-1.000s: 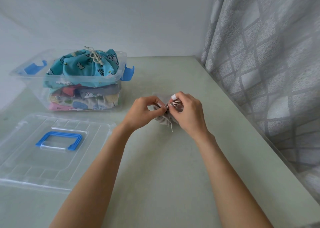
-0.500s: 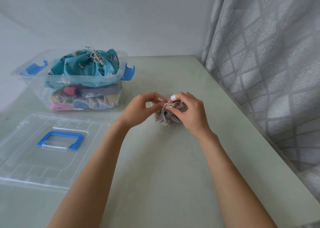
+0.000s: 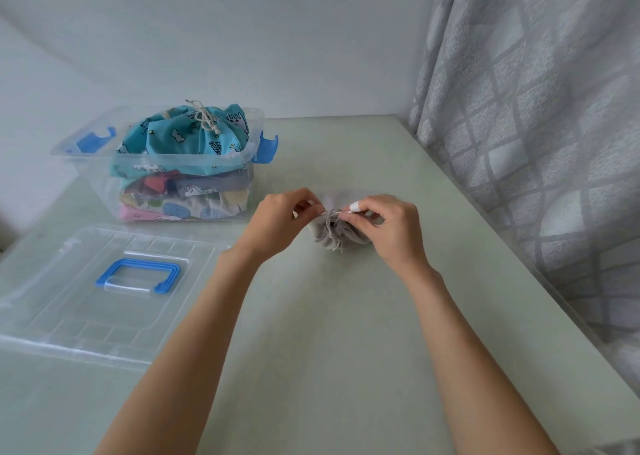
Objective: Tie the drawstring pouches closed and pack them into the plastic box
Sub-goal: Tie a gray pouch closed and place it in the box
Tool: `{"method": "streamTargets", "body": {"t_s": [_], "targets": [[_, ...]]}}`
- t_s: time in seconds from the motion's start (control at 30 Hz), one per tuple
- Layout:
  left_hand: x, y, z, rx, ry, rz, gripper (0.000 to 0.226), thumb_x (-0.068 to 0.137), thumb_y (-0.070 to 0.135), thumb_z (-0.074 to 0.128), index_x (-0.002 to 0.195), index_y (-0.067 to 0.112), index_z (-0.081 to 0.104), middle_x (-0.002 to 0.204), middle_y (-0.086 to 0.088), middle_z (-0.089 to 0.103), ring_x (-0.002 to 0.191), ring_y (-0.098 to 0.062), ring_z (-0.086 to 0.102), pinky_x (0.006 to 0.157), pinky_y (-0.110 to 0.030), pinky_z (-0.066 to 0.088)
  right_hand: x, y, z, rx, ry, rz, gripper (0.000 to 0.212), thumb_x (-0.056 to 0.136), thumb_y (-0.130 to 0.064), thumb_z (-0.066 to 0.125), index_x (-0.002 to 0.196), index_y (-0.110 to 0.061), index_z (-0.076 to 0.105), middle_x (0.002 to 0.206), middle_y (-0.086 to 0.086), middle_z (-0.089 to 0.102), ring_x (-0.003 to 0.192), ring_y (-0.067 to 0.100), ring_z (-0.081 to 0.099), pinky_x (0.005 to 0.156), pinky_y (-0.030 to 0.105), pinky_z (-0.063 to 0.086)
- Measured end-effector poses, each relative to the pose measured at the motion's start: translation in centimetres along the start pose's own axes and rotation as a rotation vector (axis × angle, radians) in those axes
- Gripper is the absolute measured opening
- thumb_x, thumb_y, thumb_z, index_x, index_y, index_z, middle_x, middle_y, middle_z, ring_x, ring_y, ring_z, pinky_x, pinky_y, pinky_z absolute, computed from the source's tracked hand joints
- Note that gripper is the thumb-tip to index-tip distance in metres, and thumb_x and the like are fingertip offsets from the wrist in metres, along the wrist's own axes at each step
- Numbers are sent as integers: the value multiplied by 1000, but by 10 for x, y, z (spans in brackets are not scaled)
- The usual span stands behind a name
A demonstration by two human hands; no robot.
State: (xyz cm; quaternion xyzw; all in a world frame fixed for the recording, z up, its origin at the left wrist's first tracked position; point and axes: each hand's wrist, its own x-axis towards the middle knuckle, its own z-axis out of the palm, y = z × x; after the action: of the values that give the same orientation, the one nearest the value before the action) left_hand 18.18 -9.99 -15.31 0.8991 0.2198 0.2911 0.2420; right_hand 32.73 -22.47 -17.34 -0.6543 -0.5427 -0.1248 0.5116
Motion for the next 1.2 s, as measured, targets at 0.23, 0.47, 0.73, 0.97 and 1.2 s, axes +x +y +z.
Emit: {"method": "streamTargets", "body": {"t_s": [0.23,0.47,0.73,0.97,1.2], "targets": [[-10,0,0,-206,-54,-192,14,92,25,56,80,18,59,68,6,62,58,3,55,58,-11,41,-10,-2,-12,147,20,251,10,72,-17,79,76,-9,74,86,1,74,72,7,65,63,23,49],[-21,4,0,-136,-42,-216,14,94,25,53,82,18,56,72,-1,61,66,-13,57,65,-26,44,-20,-6,-25,77,0,275,7,75,-17,77,74,-12,72,84,-2,73,70,12,65,63,27,49],[-21,3,-1,200,83,8,21,96,21,48,96,2,57,91,-12,63,76,-33,57,62,-32,33,-26,-9,-32,-101,-53,320,10,78,-26,73,74,-17,70,77,-2,72,70,19,65,65,39,52],[-16,-1,1,202,129,42,18,94,18,52,95,1,60,90,-13,66,75,-35,59,64,-39,45,-26,-12,-40,-153,-106,315,12,78,-24,73,71,-16,67,73,-2,71,69,17,66,65,38,52],[-19,6,-4,-173,131,-183,17,95,23,50,84,11,55,63,3,61,53,3,59,56,-9,44,-31,-29,-30,402,-303,721,15,88,-29,63,97,-19,58,88,8,72,70,19,70,55,29,55]]}}
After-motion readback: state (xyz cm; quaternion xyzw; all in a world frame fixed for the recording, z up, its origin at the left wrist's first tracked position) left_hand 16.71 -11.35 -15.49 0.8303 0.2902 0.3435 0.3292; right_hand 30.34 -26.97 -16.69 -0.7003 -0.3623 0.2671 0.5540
